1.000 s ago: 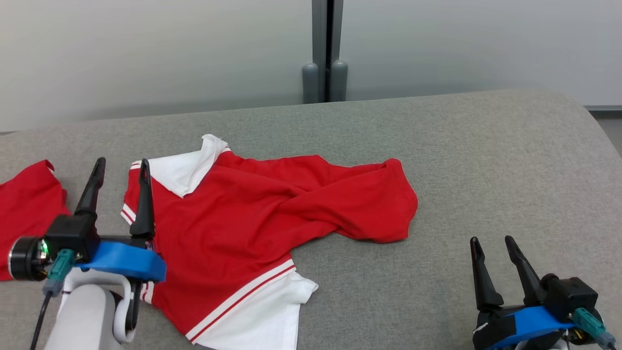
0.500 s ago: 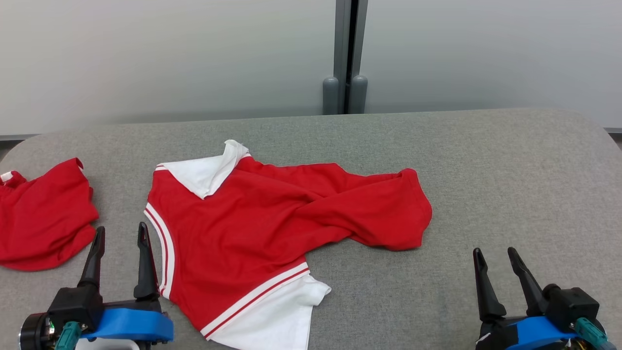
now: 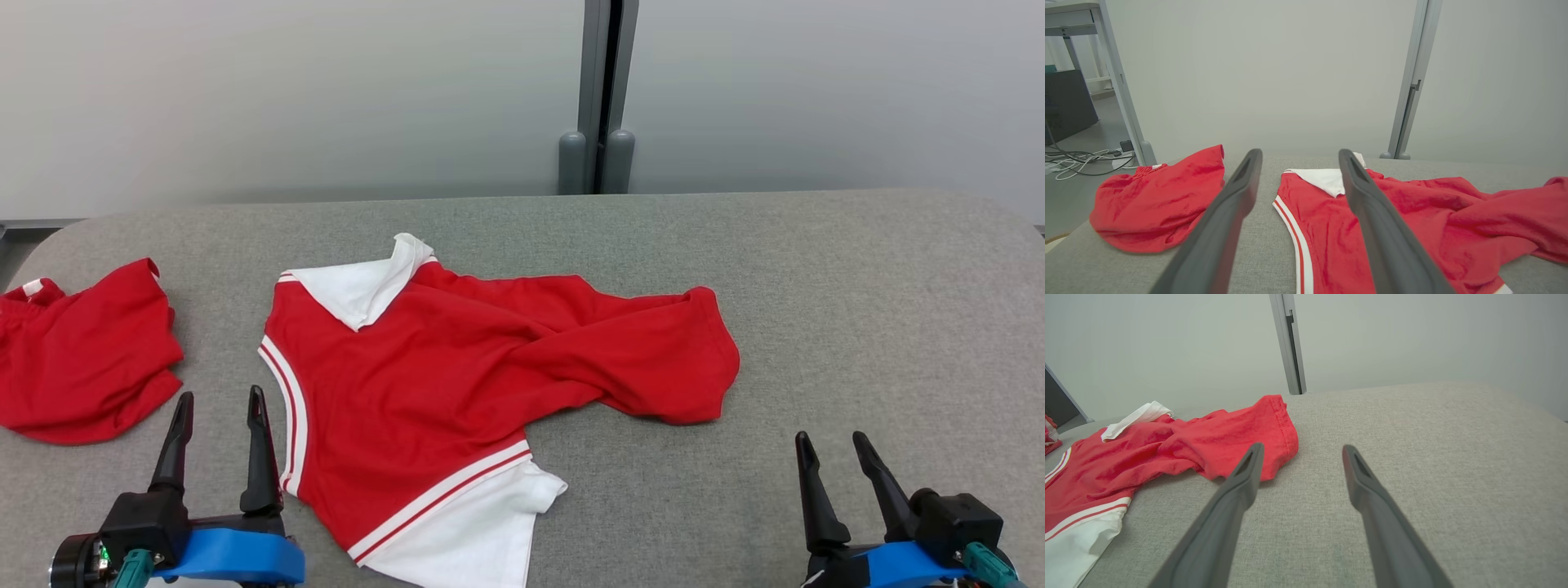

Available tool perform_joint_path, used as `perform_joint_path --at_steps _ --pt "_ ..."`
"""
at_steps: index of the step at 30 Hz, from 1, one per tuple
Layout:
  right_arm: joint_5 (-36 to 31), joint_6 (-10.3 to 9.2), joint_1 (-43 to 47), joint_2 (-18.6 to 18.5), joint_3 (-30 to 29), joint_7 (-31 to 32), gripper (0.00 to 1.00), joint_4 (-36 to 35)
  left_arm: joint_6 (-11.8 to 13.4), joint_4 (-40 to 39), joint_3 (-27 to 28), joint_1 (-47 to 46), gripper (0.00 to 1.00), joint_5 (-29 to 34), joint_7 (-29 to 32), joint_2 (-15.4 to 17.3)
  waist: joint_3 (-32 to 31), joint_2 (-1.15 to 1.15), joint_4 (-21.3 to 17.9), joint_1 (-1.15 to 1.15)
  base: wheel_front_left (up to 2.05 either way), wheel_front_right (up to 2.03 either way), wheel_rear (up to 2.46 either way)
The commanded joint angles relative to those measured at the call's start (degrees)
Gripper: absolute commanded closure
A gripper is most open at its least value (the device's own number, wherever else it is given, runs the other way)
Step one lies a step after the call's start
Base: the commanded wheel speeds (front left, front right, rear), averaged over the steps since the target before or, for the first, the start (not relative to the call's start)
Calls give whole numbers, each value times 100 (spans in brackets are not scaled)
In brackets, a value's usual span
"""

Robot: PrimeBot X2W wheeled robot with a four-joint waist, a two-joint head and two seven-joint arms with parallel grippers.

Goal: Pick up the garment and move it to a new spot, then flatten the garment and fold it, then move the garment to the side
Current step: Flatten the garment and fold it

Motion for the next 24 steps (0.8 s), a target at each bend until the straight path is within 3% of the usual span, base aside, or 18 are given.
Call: perform_joint_path --at_steps 1,13,24 --pt "-11 3 -21 -13 -20 -19 0 35 -33 12 27 -28 0 34 -17 -13 -3 0 7 0 0 0 0" --pt "-206 3 -1280 -302 222 11 0 599 -152 66 -67 -260 0 123 -17 -153 219 0 243 0 0 0 0" --pt "-136 3 -2514 -630 387 205 0 2293 -211 134 -309 -557 0 51 -17 -228 639 0 663 0 0 0 0"
